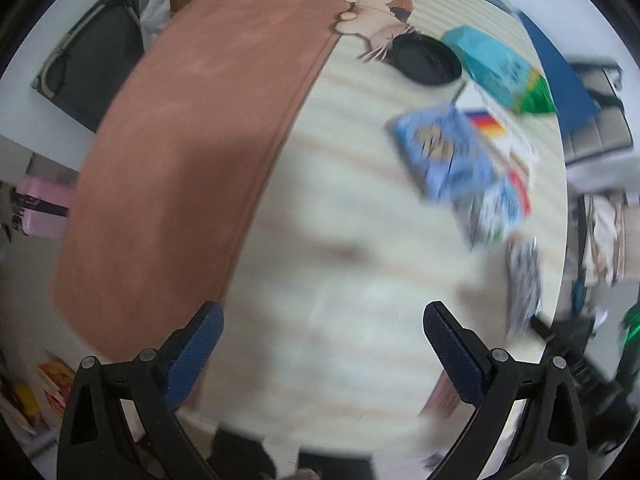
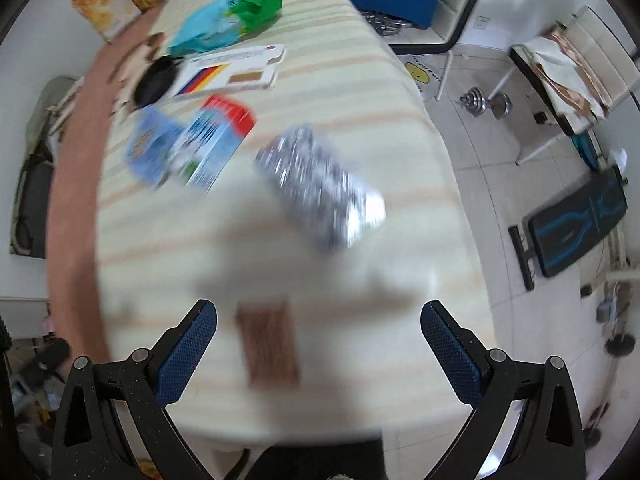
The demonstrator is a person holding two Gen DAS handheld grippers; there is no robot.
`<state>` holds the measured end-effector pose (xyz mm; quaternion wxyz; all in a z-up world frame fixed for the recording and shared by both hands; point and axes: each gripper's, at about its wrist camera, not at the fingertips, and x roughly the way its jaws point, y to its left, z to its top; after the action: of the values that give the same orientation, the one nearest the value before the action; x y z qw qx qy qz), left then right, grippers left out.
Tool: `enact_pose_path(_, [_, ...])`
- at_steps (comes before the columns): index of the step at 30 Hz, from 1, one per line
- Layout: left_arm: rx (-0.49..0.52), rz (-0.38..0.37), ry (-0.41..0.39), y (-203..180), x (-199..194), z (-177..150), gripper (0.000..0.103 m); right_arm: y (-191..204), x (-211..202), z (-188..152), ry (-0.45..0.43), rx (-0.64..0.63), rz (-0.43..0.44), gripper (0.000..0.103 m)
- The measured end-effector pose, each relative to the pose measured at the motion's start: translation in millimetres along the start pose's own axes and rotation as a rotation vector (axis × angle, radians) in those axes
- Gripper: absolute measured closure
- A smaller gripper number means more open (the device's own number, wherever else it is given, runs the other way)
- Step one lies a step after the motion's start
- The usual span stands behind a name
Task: Collect trash
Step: 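Move both tools back over the table, then grasp the blue snack wrapper with the left tool while the right tool grasps the silver blister pack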
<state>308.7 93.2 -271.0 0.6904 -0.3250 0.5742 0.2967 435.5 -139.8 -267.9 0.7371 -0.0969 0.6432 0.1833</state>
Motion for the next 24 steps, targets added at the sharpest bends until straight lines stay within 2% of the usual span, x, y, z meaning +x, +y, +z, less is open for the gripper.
enact_pose_path(4, [-0.031,-0.025,0.006,-28.4,25.2,49.1,0.001,10.8,46.8,46.8,0.089,-0.086,0.006,0.01])
enact_pose_path(7, [-0.083,-0.087,0.029,-40.1,47.9,79.9,0.002,17.8,63.7,60.0,0.108,-0.163,-0.032,0.024])
enact_pose_path(9, [-0.113,-0.116,0.045,-43.4,60.2,91.4,0.002,19.1,65.0,61.2,0.098,-0.185,-0.043,0.027])
enact_pose_path(10, [-0.123,-0.125,0.051,-44.8,66.6,95.5,0.006,20.2,64.7,60.9,0.092,-0.194,-0.056,0.032])
enact_pose_path(12, [-0.125,-0.131,0.064,-47.3,76.0,99.1,0.039,21.4,62.5,57.6,0.07,-0.21,-0.09,0.039])
enact_pose_path(13, [-0.118,-0.136,0.066,-48.2,78.5,98.6,0.047,20.5,61.6,56.1,0.063,-0.206,-0.085,0.039])
enact_pose_path(15, [-0.082,-0.136,0.038,-49.7,73.1,93.8,0.077,18.0,59.3,55.3,0.045,-0.202,-0.073,0.04])
enact_pose_path(16, [-0.051,-0.116,0.026,-51.5,68.8,90.1,0.077,14.5,57.1,52.4,0.039,-0.196,-0.065,0.041])
enact_pose_path(18, [0.015,-0.059,-0.009,-53.4,59.6,81.7,0.087,8.8,54.0,51.3,0.034,-0.183,-0.042,0.042])
enact_pose_path(20, [0.075,0.006,-0.048,-51.7,49.4,70.6,0.089,1.0,44.9,48.3,0.009,-0.181,-0.021,0.052])
enact_pose_path(22, [0.126,0.054,-0.07,-47.0,40.4,57.0,0.093,1.9,33.3,49.8,-0.024,-0.183,-0.004,0.069])
enact_pose_path(24, [0.172,0.101,-0.095,-40.8,29.4,40.5,0.094,-0.5,27.8,51.4,-0.023,-0.158,0.037,0.077])
